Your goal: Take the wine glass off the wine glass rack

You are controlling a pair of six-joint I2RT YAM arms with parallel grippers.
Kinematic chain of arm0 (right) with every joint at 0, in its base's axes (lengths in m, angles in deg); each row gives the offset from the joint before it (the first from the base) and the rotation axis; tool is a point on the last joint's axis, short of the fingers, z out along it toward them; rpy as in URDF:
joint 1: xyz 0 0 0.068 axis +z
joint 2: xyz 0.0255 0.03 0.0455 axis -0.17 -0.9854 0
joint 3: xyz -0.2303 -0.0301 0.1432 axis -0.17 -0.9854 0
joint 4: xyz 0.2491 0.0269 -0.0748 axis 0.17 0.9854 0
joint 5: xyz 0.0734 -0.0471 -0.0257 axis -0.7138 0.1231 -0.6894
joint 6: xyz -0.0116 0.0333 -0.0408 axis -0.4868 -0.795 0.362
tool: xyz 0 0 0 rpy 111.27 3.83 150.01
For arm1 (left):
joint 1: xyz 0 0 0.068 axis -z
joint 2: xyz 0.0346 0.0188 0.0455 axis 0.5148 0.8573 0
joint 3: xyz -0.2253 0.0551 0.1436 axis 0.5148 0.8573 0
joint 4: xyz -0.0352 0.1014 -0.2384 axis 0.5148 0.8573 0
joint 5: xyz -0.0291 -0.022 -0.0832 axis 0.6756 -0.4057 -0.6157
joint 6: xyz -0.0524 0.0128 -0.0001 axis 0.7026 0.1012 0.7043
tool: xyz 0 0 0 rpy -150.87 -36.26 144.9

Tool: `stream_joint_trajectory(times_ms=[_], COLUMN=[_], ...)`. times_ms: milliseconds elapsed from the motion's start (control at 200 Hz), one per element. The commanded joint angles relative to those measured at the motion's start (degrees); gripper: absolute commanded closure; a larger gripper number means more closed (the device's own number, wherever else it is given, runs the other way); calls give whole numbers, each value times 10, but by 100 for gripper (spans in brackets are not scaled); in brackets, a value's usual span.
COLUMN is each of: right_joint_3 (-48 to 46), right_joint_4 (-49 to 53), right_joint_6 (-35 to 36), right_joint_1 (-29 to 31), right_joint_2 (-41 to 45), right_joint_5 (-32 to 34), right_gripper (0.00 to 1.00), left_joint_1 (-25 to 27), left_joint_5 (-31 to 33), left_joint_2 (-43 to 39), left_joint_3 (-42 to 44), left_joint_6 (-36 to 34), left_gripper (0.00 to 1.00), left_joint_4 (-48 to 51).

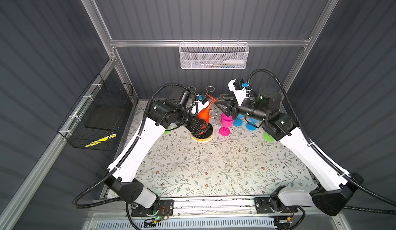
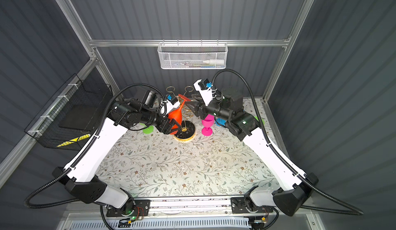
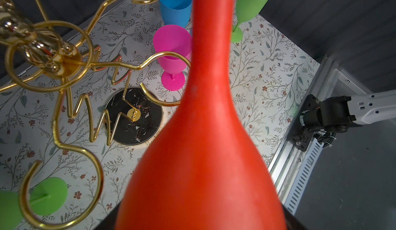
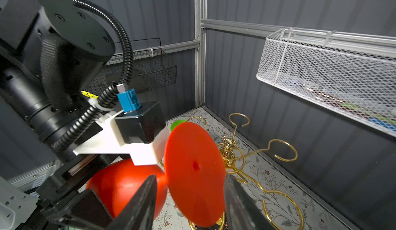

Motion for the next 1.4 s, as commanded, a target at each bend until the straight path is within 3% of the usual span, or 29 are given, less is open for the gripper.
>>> stream_joint_trajectory(times_ms=[0, 155, 960, 1105, 1396], right_joint_3=[23, 34, 34, 19, 8], right_joint_4=[-14, -14, 1, -9, -9], right_joint_6=[10, 13, 63, 55, 14], right_joint_1=[4, 7, 27, 27, 19], right_joint_2=[-10, -25, -28, -15, -1], right_joint_5=[4, 9, 65, 76, 104], right_gripper=[48, 52, 100, 100, 100], left_joint_1=[-1, -1, -1, -1, -1], left_joint_5=[-16, -17, -45, -29, 9], left_joint_2=[-1, -3, -21, -60, -215], left_joint_3=[-17, -15, -9, 40, 216], left_joint_6=[-6, -8, -9, -11, -29], left_gripper=[33, 33, 31, 28, 14], left_joint_4=[14, 14, -19, -76, -317])
